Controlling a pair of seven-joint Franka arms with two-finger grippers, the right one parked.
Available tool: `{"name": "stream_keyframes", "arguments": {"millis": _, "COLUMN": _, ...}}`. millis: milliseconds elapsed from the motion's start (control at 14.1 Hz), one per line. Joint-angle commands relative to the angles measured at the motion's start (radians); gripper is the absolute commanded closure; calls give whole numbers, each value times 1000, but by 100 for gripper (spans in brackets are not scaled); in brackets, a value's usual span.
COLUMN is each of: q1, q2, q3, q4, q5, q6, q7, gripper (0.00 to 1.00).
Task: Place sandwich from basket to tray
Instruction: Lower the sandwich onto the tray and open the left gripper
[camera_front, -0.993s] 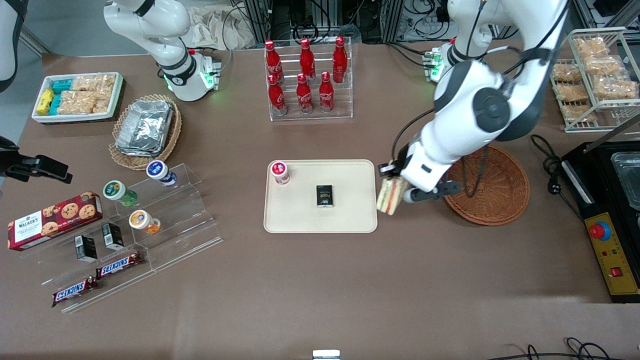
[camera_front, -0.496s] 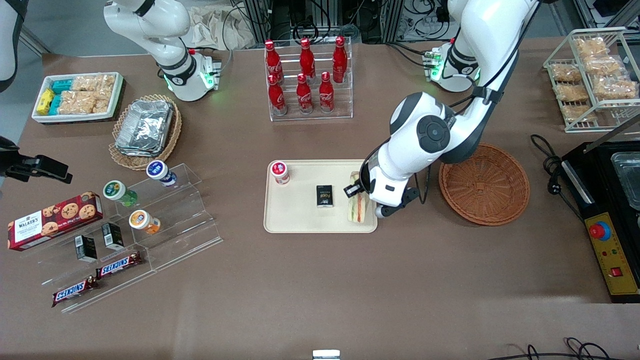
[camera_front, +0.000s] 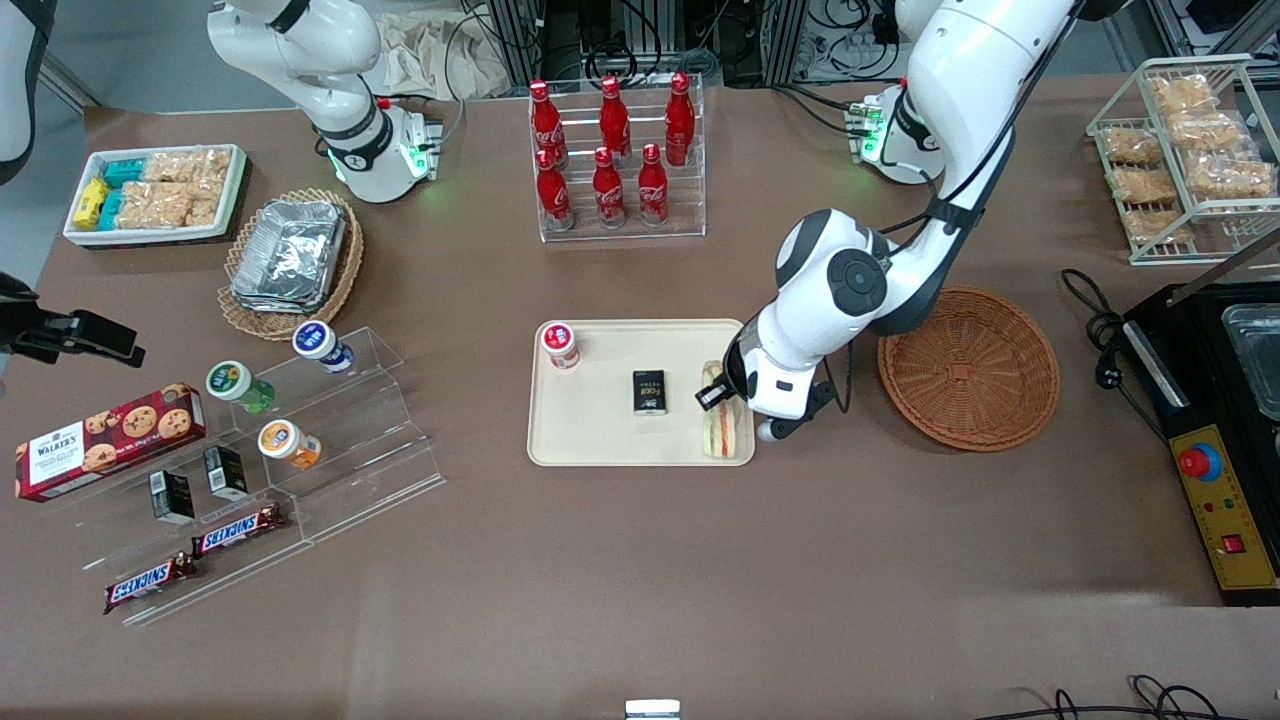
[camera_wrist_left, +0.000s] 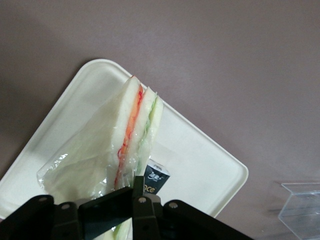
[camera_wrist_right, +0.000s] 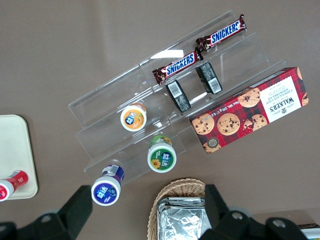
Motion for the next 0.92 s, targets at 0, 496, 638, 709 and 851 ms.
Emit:
{"name": "stream_keyframes", "arguments": {"millis": 0, "q1": -20, "q2": 15, "q3": 1, "q4": -43, "q5": -15, "q6": 73, "q7": -25, "gripper": 100}}
{"name": "stream_keyframes", "arguments": {"millis": 496, "q1": -20, "q2": 27, "q3": 1, "q4": -96, "q5": -7, "q6": 113, "q7": -23, "gripper": 0}}
{"name": "stream_keyframes", "arguments": {"millis": 638, "q1": -18, "q2": 16, "q3": 1, "q4": -87, "q5": -9, "q6": 111, "q7": -20, "gripper": 0}}
{"name": "stream_keyframes", "arguments": {"millis": 709, "q1": -15, "q2": 4, "q3": 1, "q4": -77, "q5": -9, "q6": 105, "q7": -19, "gripper": 0}}
{"name": "stream_keyframes", "arguments": {"millis": 851, "q1": -12, "q2": -40, "q3": 4, "q4": -57, "q5": -10, "q6": 90, "q7": -20, "gripper": 0}}
